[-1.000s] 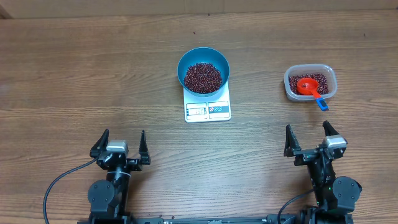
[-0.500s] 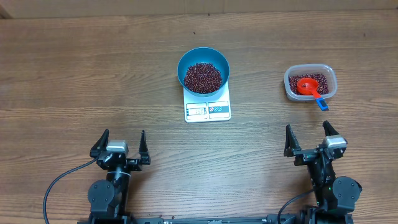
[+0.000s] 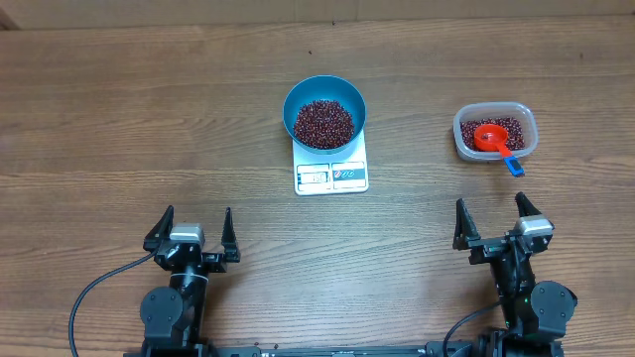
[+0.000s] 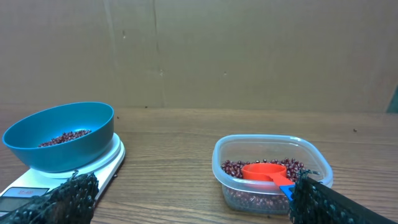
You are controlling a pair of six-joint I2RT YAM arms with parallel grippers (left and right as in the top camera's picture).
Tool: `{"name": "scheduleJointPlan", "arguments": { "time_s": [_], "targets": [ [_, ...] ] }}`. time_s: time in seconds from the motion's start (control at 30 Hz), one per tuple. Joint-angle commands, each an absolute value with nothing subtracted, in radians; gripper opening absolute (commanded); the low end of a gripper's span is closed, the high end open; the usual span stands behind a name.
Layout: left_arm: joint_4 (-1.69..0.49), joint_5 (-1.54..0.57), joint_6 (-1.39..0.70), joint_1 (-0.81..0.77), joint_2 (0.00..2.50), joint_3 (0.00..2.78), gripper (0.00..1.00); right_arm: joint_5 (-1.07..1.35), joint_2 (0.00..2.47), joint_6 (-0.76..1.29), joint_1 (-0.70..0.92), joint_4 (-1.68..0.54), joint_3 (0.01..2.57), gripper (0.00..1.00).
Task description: Scoop item into bowl and weigh 150g on scale
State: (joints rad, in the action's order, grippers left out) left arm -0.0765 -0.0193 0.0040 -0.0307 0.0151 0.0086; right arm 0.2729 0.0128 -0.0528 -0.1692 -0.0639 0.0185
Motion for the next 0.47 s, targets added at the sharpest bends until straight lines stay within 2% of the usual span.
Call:
{"name": "scheduleJointPlan", "arguments": {
  "time_s": [0.0,0.43],
  "targets": [
    [-0.078,-0.027,0.023,-0.025,0.004,0.005,1.0,0.263,0.002,-0.052,-0.164,-0.061,0.008,1.0],
    [-0.078,-0.027,0.023,-0.025,0.004,0.005,1.0,0.263,0.002,-0.052,-0.164,-0.061,0.008,1.0]
  ]
}}
